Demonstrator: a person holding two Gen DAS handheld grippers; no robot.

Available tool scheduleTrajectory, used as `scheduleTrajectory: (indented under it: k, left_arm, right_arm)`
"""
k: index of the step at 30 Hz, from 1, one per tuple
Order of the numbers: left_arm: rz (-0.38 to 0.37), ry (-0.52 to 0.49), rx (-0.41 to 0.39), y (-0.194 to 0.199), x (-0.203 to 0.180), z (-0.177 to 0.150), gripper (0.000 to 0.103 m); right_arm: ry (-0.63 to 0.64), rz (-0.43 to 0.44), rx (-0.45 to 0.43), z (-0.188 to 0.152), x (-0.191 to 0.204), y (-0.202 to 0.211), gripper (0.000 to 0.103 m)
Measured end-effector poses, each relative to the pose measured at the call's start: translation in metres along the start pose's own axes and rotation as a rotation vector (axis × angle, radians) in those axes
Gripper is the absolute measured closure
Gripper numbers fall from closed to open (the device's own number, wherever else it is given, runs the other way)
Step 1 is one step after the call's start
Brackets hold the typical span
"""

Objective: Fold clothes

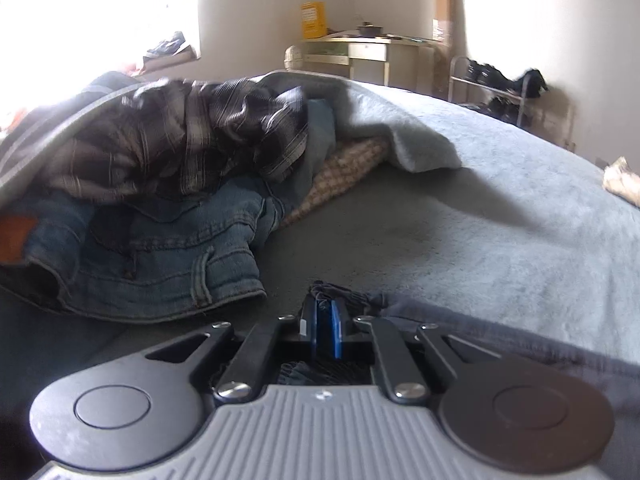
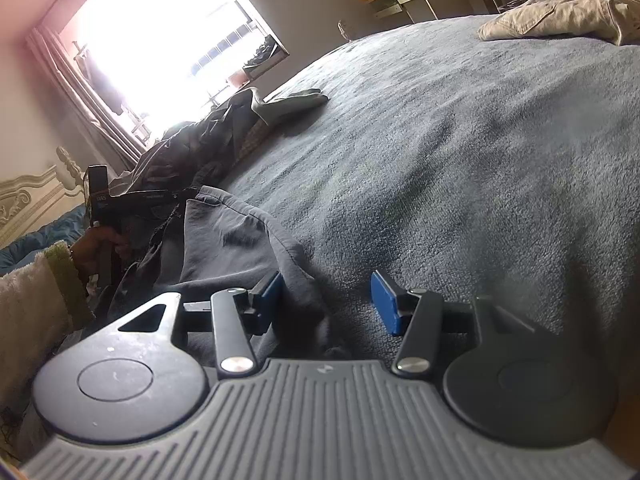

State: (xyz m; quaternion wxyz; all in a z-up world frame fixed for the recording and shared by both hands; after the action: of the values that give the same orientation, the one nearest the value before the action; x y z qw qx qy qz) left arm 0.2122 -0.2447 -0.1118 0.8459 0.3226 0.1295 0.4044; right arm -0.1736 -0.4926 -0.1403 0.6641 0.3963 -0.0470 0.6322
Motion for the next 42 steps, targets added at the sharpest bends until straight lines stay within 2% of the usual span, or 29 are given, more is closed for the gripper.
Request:
scheduleTrajectory:
  k: [7, 9, 11, 13, 14, 18, 21, 22, 23, 24, 25, 26, 27, 28, 32, 35, 38, 42]
  left_arm:
    - [0.029, 0.015, 0.001, -0.018, 0.000, -0.009, 0.094]
    - [0.027, 0.031, -0.009, -0.018, 0.002, -0.007, 0.094]
    - [0.030, 0.037, -0.026, -0.016, 0.002, -0.004, 0.095]
    - [0.032, 0.040, -0.044, -0.016, 0.001, 0.000, 0.096]
    - [0.038, 0.038, -0.044, -0.017, 0.001, 0.000, 0.098]
    - [0.074, 0.002, 0.009, -0.032, -0.002, -0.006, 0.096]
    - [0.087, 0.023, 0.011, -0.025, -0.001, -0.004, 0.089]
    - [0.081, 0.045, 0.015, -0.020, 0.001, -0.002, 0.081]
    - [0.070, 0.068, 0.017, -0.013, 0.003, 0.000, 0.068]
    - [0.061, 0.092, 0.013, -0.004, 0.006, 0.003, 0.061]
    - [0.051, 0.120, 0.000, 0.007, 0.009, 0.007, 0.056]
    - [0.037, 0.151, -0.015, 0.020, 0.013, 0.010, 0.054]
    - [0.024, 0.181, -0.030, 0.033, 0.017, 0.014, 0.052]
    - [0.012, 0.214, -0.044, 0.046, 0.021, 0.018, 0.046]
    - [-0.013, 0.340, -0.121, 0.116, 0.043, 0.027, 0.041]
    - [-0.029, 0.442, -0.188, 0.185, 0.067, 0.018, 0.039]
    - [0.028, 0.499, -0.251, 0.262, 0.091, -0.005, 0.039]
    - [0.192, 0.489, -0.260, 0.355, 0.110, -0.066, 0.030]
  right_arm:
    - [0.031, -0.015, -0.001, 0.000, 0.004, 0.002, 0.055]
    - [0.063, -0.026, 0.007, -0.002, 0.006, 0.001, 0.059]
    - [0.116, -0.043, 0.019, -0.004, 0.012, 0.000, 0.084]
    - [0.144, -0.049, 0.023, -0.005, 0.016, -0.001, 0.098]
    - [0.156, -0.053, 0.015, -0.004, 0.019, 0.000, 0.100]
    - [0.195, -0.101, -0.003, -0.003, 0.022, 0.001, 0.100]
    - [0.166, -0.128, 0.019, -0.004, 0.014, -0.003, 0.098]
    - [0.141, -0.120, 0.019, -0.004, 0.011, -0.001, 0.097]
    - [0.116, -0.111, 0.017, -0.002, 0.009, 0.001, 0.096]
    - [0.094, -0.102, 0.011, -0.001, 0.008, 0.005, 0.095]
    - [0.073, -0.094, 0.005, 0.000, 0.007, 0.009, 0.086]
    - [0.055, -0.091, -0.005, 0.002, 0.006, 0.014, 0.072]
    - [0.043, -0.091, -0.016, 0.003, 0.006, 0.019, 0.067]
    - [0.037, -0.092, -0.027, 0.005, 0.007, 0.024, 0.059]
    - [0.048, -0.094, -0.072, 0.007, 0.018, 0.046, 0.054]
    - [0.050, -0.078, -0.094, 0.004, 0.028, 0.061, 0.053]
    - [0.057, -0.060, -0.098, 0.000, 0.039, 0.070, 0.053]
    - [0.104, -0.024, -0.090, -0.003, 0.061, 0.074, 0.053]
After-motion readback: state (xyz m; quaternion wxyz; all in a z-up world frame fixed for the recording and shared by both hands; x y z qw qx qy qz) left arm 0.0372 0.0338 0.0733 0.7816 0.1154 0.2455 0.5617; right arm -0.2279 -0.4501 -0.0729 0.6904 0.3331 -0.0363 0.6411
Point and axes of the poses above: each gripper's, at about its wrist camera, not at the fingertips, and y roughly against the way its jaws point, x to its left, z to its top, the point moved 5 cm from there along -y, roughly the way its jaws point, and after that the axes turned 1 degree about x, right-handed, at the moved point
